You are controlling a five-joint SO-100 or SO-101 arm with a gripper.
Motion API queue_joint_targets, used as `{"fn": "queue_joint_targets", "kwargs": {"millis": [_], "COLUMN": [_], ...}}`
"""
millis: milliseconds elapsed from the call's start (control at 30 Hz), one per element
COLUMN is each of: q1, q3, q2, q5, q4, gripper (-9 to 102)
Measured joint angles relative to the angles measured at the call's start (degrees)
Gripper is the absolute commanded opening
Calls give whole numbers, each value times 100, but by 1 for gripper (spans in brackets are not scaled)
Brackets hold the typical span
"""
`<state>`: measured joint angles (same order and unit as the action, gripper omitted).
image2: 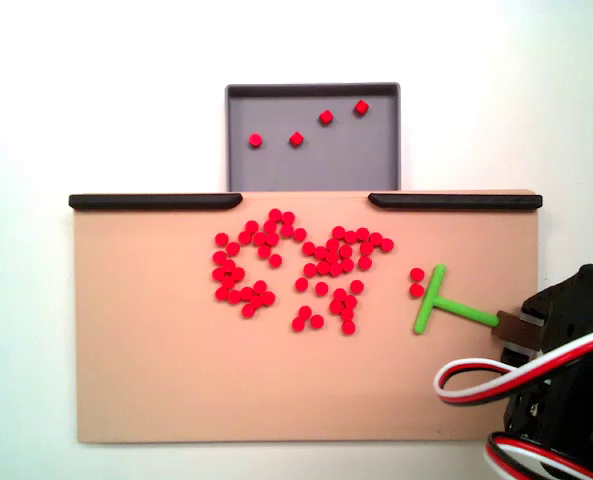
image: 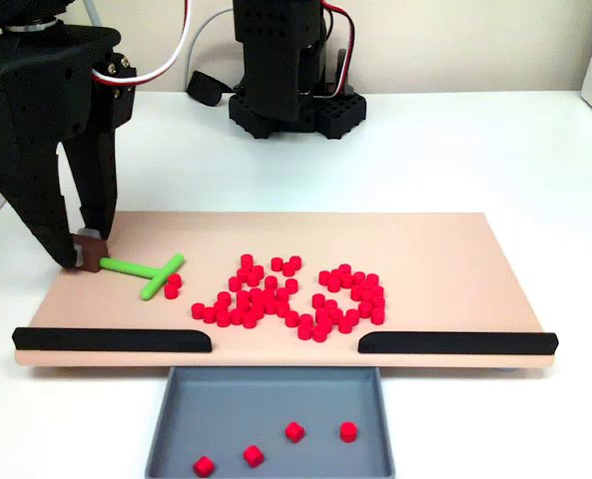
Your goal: Gather the right side granules
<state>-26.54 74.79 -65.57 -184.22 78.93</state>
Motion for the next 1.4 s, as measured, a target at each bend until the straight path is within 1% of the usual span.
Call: {"fn": "queue_joint_targets", "kwargs": {"millis": [1033, 1400], "q1": [668, 721], "q3": [0, 0], "q2": [0, 0], "q5": [0, 149], "q4": [-26, 9], "gripper": [0, 0]}}
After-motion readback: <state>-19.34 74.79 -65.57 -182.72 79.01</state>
